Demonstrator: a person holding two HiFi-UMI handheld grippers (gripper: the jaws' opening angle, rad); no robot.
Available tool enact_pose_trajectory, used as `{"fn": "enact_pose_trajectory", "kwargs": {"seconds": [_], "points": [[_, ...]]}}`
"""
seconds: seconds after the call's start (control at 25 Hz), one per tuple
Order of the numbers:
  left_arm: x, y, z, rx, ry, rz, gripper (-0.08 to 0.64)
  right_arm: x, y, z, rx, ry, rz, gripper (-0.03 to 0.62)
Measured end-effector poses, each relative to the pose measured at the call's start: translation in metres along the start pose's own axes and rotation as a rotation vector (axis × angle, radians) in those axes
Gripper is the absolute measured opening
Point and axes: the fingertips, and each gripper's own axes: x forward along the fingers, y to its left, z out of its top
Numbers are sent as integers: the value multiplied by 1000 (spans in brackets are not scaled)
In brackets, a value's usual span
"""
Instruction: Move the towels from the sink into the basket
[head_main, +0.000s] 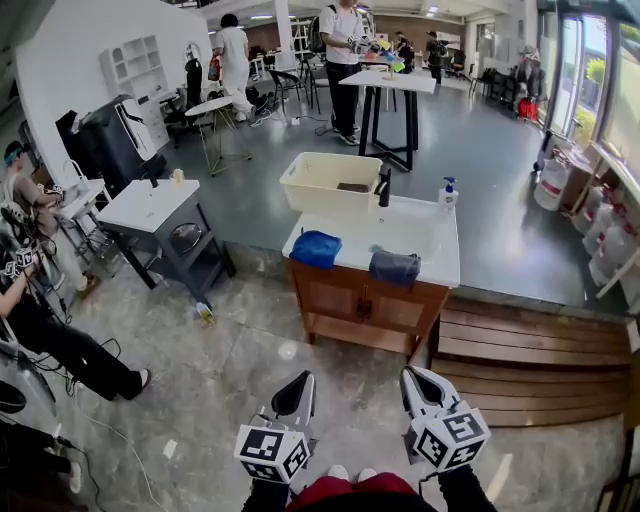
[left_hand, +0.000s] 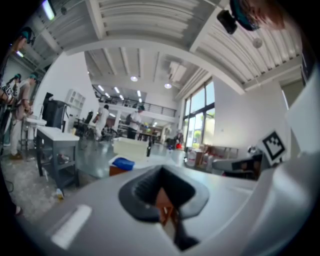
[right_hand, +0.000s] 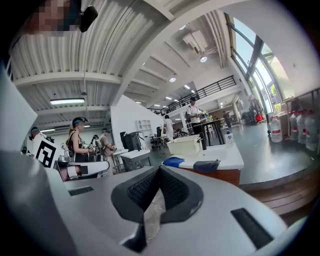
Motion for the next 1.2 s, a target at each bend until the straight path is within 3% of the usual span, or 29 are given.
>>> {"fn": "enact_pose_trajectory", "kwargs": {"seconds": [0.64,1.2], "points": [[7,45,-1,24,1,-7,0,50,30,2,-18,24,13,8],[60,77,1,7,12,-11,2,109,5,10,-12,57,17,8]]}}
